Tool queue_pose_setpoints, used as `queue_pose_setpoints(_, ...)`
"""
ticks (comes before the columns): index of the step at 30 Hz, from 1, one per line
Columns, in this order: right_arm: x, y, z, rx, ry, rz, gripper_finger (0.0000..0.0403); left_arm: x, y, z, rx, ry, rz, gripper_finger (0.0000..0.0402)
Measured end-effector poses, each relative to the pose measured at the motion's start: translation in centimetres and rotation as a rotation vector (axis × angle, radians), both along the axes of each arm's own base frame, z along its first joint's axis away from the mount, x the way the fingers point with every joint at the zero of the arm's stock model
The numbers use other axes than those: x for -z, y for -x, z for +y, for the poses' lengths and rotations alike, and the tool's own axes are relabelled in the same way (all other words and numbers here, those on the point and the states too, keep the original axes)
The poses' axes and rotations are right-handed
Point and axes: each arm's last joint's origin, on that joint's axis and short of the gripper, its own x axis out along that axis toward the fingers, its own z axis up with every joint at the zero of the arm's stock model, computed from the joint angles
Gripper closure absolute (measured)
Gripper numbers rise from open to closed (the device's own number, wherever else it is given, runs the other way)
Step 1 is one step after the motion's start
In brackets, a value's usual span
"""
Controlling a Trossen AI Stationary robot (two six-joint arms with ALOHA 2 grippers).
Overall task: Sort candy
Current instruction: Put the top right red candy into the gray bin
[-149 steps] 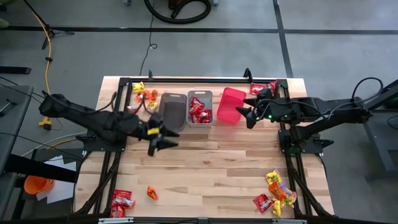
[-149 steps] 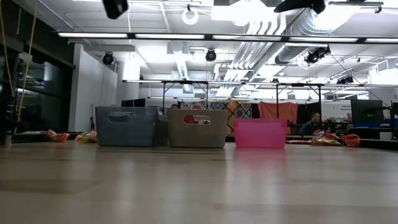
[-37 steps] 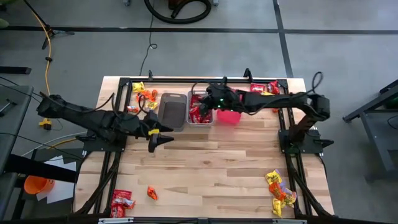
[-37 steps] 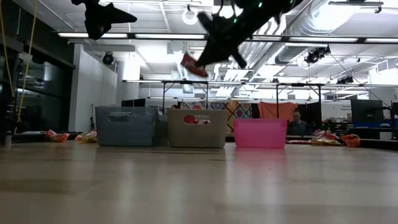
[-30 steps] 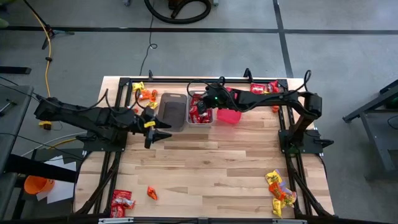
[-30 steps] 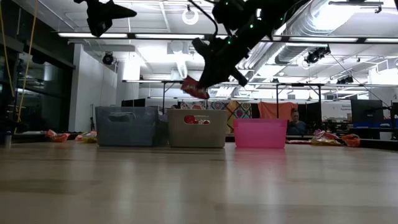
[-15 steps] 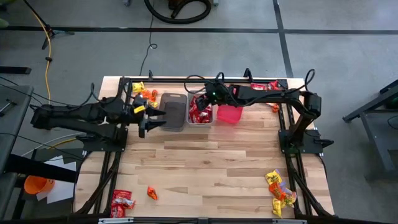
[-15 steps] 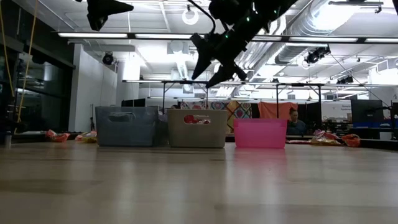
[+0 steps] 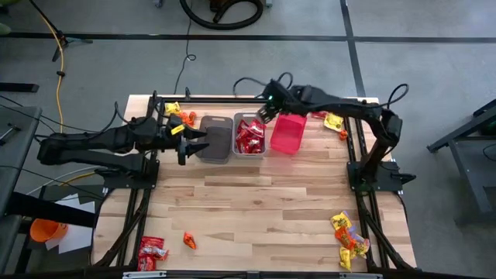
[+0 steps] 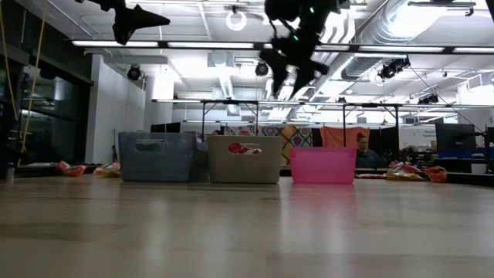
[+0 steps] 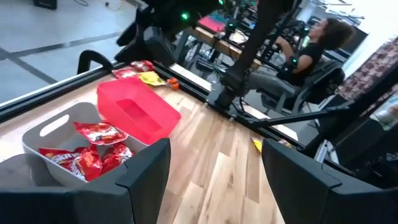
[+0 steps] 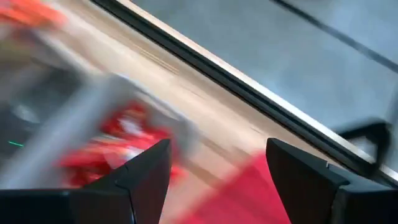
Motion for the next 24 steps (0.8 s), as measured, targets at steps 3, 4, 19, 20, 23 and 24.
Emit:
queue_pose_setpoints(3, 1.6, 2.8, -3.6, 0.1, -0.087, 0.062, 0.0146, 0.2, -0.5, 0.5, -0.03, 0.022, 0.006, 0.0161)
queue_pose_setpoints(4, 2.3, 3.8, -4.9, 0.135, -0.109, 0.077, 0.0146, 0.3, -0.7, 0.6, -0.041, 0.028, 0.01, 0.0161)
queue_pose_setpoints(19, 9.4, 17.7, -14.3, 0.614, -0.364, 0.037, 0.0146, 1.5, -1.8, 3.9, -0.247, 0.171, 0.041, 0.0161)
queue_pose_setpoints(20, 10.0, 18.0, -14.2, 0.62, -0.382, 0.029, 0.0146, 1.6, -1.7, 4.0, -0.253, 0.178, 0.041, 0.0161)
queue_pose_setpoints(23, 12.0, 18.7, -13.8, 0.622, -0.419, 0.006, 0.0146, 1.5, -1.6, 4.3, -0.269, 0.185, 0.035, 0.0161)
queue_pose_setpoints(24, 12.5, 18.8, -13.6, 0.634, -0.421, 0.001, 0.0146, 1.5, -1.6, 4.4, -0.276, 0.189, 0.034, 0.0161)
